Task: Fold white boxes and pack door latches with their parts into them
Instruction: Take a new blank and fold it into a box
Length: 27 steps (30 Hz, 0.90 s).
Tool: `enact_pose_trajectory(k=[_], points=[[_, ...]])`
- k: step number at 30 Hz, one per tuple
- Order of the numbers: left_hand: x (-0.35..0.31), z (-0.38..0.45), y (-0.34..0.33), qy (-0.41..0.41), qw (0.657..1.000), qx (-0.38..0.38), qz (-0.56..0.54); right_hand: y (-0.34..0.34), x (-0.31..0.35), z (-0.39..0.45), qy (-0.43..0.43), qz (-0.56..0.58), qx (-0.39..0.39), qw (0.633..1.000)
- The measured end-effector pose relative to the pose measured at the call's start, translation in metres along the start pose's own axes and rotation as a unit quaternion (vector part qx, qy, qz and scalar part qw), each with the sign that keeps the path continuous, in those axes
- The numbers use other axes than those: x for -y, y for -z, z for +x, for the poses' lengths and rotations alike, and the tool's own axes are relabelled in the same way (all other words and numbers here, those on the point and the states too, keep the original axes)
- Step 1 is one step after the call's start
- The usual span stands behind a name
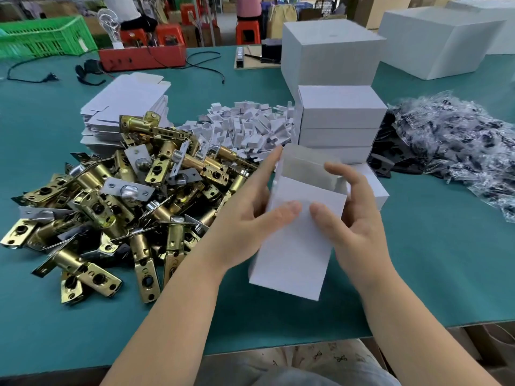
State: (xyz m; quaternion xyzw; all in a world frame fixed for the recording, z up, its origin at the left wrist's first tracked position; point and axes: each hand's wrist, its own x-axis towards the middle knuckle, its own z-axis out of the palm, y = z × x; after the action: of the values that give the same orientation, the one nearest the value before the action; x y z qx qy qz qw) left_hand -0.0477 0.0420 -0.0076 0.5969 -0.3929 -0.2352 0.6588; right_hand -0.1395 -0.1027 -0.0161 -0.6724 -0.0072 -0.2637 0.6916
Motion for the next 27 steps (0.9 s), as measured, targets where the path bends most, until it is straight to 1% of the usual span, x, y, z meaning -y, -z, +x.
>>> enact_pose_trajectory(k=[2,4,8,10,12,14,16,18,19,20,21,23,25,27], points=[[0.000,-0.002,-0.001,-0.001,0.999,-0.032,0.040,-0.001,0.000,0.001,-0.026,0.013,-0.025,0.999],[0.001,-0.002,-0.002,-0.016,0.996,-0.045,0.070,-0.003,-0.002,0.000,-0.025,-0.008,-0.051,0.998],[0.002,-0.001,-0.009,-0.052,0.987,-0.115,0.096,-0.004,-0.002,0.001,-0.003,-0.034,-0.129,0.991],[0.003,-0.001,-0.016,-0.053,0.981,-0.151,0.106,-0.001,-0.003,0.002,0.000,-0.035,-0.173,0.984],[0.003,-0.001,-0.022,-0.057,0.978,-0.184,0.083,0.002,-0.003,0.004,-0.004,-0.016,-0.190,0.982],[0.004,0.000,-0.026,-0.079,0.973,-0.215,0.033,0.002,-0.002,0.004,0.002,0.029,-0.150,0.988],[0.003,0.000,-0.025,-0.102,0.964,-0.244,0.005,0.000,-0.001,0.003,-0.007,0.048,-0.073,0.996],[0.001,0.000,-0.022,-0.119,0.956,-0.267,0.004,-0.003,-0.002,0.002,-0.025,0.028,0.006,0.999],[0.001,0.000,-0.021,-0.124,0.953,-0.275,0.009,-0.004,-0.003,0.002,-0.033,0.024,0.034,0.999],[0.001,0.000,-0.021,-0.127,0.951,-0.282,0.016,-0.004,-0.003,0.002,-0.039,0.028,0.046,0.998],[0.002,0.001,-0.021,-0.128,0.949,-0.286,0.025,-0.004,-0.003,0.003,-0.044,0.035,0.042,0.998],[0.004,0.003,-0.024,-0.122,0.949,-0.287,0.050,-0.005,-0.004,0.005,-0.051,0.053,0.004,0.997],[0.006,0.004,-0.024,-0.115,0.948,-0.283,0.093,-0.003,-0.006,0.005,-0.056,0.074,-0.038,0.995],[0.007,0.005,-0.022,-0.119,0.941,-0.284,0.143,0.000,-0.009,0.006,-0.052,0.085,-0.062,0.993]])
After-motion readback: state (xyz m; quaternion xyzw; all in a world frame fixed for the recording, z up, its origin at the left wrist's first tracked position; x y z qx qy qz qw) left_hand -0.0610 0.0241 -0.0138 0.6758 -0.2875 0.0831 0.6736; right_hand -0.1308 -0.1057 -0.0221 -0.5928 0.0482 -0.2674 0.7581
